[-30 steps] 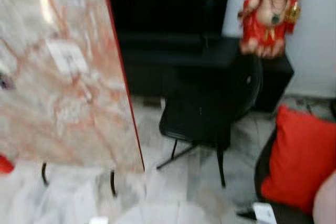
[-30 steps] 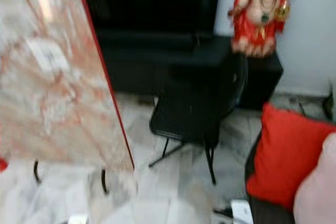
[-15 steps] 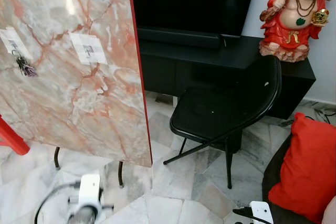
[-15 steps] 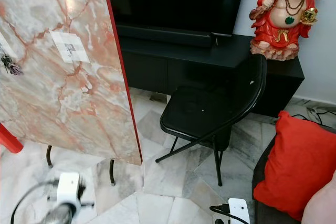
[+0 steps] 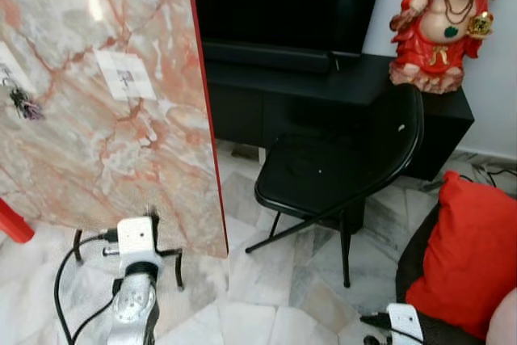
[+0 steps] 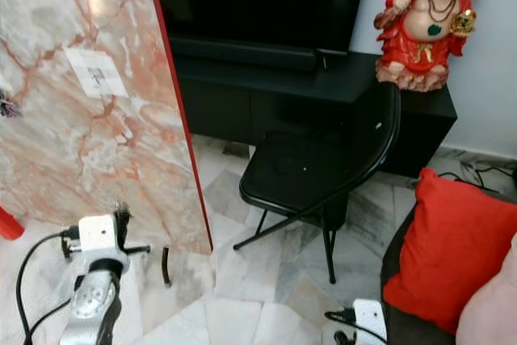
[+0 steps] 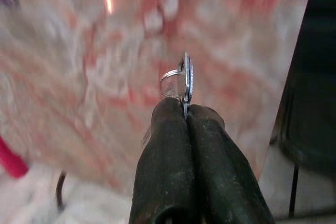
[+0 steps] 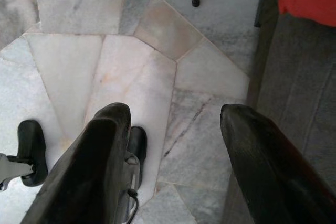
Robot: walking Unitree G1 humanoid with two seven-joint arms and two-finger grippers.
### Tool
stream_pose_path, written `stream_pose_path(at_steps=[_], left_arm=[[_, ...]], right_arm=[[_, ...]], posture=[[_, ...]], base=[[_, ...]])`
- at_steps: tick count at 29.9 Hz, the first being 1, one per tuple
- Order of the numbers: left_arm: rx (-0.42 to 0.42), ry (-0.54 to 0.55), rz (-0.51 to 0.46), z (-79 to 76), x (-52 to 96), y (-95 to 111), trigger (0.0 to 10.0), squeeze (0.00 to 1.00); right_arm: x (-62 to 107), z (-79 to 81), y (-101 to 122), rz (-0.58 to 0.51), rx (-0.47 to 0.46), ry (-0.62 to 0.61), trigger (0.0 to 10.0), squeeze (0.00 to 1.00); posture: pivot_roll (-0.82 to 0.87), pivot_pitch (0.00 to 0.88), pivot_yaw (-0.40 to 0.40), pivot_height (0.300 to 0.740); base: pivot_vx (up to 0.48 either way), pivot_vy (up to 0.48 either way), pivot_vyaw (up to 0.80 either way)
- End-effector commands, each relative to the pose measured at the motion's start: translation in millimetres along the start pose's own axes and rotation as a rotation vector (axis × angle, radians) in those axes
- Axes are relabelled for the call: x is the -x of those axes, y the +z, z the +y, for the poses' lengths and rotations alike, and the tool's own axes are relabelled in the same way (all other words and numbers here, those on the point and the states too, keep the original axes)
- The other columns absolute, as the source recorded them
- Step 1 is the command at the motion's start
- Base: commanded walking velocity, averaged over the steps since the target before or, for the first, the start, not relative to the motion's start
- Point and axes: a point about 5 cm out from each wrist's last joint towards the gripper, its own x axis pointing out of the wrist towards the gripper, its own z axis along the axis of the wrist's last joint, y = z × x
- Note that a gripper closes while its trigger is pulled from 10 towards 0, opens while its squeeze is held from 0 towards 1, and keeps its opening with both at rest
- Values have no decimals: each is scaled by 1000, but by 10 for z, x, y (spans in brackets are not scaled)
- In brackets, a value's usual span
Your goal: Hang keys on a hook
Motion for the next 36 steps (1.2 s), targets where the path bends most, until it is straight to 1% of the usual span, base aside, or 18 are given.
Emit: stream_pose_path(at_steps=[1,2,3,5,8,14,17,21,27,29,31,36], left_arm=[[-4,0,-21,-35,-26,72,10000,0],[-6,-5,-32,-46,-38,102,10000,0],[-14,-9,-65,-49,-75,179,10000,0],[-15,-18,-86,-56,-104,254,10000,0],[-11,-31,-110,-75,-110,344,10000,0],[12,-17,-128,-66,-108,444,10000,0],[33,-26,-123,-74,-122,474,10000,0],[41,-32,-124,-56,-152,500,10000,0],[56,-55,-104,-76,-205,508,10000,0],[62,-58,-109,-89,-262,545,10000,0],[68,-92,-113,-124,-290,566,10000,0],[75,-89,-116,-115,-284,574,10000,0]], right_arm=[[3,-29,14,-7,-16,-15,10000,0],[2,-30,18,-8,-16,-16,10000,0],[1,-30,27,-13,-18,-20,10000,0],[-1,-26,35,-19,-23,-25,10000,0],[-1,-21,25,-20,-35,-30,10000,0],[3,-28,-6,-9,-25,-36,10000,0],[3,-28,3,-11,-7,-28,10000,0],[4,-20,4,-18,3,-24,10000,0],[7,-36,-14,-19,-4,-57,10000,0],[9,-41,-15,-22,-9,-57,10000,0],[8,-36,-16,-18,-9,-46,10000,0],[8,-34,-12,-20,-17,-37,10000,0]], posture=[[-7,0,-27,740],[-4,0,-30,740],[0,0,-33,740],[3,0,-33,740],[5,0,-30,740],[17,0,-37,740],[15,0,-37,740],[0,0,-28,740],[-9,0,-16,740],[-13,0,-17,740],[-15,0,-19,740],[-12,0,-23,740]], base=[[0,0,0],[0,0,0],[0,0,0],[0,0,0],[0,0,0],[0,0,0],[0,0,0],[0,0,0],[0,0,743],[0,0,800],[0,0,513],[0,0,0]])
